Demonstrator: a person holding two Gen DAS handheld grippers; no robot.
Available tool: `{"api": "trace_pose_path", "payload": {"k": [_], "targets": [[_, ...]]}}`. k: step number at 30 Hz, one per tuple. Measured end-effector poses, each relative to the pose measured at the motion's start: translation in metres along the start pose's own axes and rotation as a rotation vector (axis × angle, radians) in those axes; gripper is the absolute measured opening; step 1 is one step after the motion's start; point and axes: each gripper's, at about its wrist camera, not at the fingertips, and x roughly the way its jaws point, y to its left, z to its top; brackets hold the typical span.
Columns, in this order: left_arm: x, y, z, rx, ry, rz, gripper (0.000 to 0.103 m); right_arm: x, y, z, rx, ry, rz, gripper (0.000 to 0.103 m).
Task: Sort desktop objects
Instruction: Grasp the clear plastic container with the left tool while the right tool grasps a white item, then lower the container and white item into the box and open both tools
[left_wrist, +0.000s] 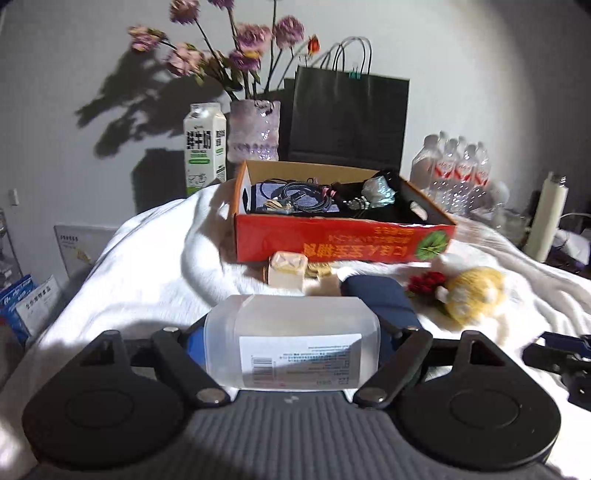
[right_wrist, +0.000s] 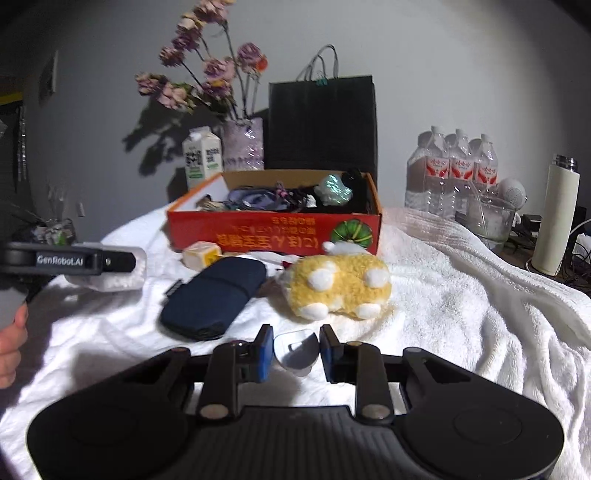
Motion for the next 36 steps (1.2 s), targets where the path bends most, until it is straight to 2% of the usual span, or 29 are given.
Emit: {"api": "trace_pose_path", "payload": {"k": [3,6,12,17,19,22,25,29,33,36], "targets": [[-0.031,-0.004,-0.022,-0.014,-0.01,0.024,0.083,-0.024,0.011,-0.01,-0.012,-0.013,0.03,0.025],[-0.056,-0.006,-0.039,-0.041,0.002,-0.005,0.083,-0.042,0.021,-0.025,-0.007,-0.013,0.064,0.025],[-0.082,-0.01,-0.043,-0.021,-0.04,-0.021,0.083,-0.06,0.028,-0.044,0.033,-0.008,0.076,0.025],[-0.076,-0.008,-0.014,-0.006,-0.089,-0.03,0.083,-0.065,0.022,-0.026,0.022,-0.064,0.072,0.025],[-0.062,-0.006,0.011,0.006,-0.091,-0.049,0.083,-0.061,0.014,-0.006,0.029,-0.079,0.091,0.025],[-0.03,-0.004,0.058,0.04,-0.113,-0.059,0.083,-0.048,-0.001,0.042,0.006,-0.128,0.112,0.025],[0.024,-0.002,0.108,0.041,-0.119,-0.066,0.083,-0.011,-0.019,0.103,-0.013,-0.143,0.134,0.025],[0.128,-0.002,0.166,-0.014,0.021,-0.08,0.083,0.088,-0.038,0.185,0.042,-0.051,0.188,0.025],[0.215,-0.013,0.195,0.028,-0.014,0.013,0.083,0.205,-0.039,0.238,0.076,0.065,0.132,0.025],[0.269,-0.008,0.206,-0.031,0.027,0.022,0.083,0.284,-0.036,0.253,0.08,0.158,0.047,0.025]]}}
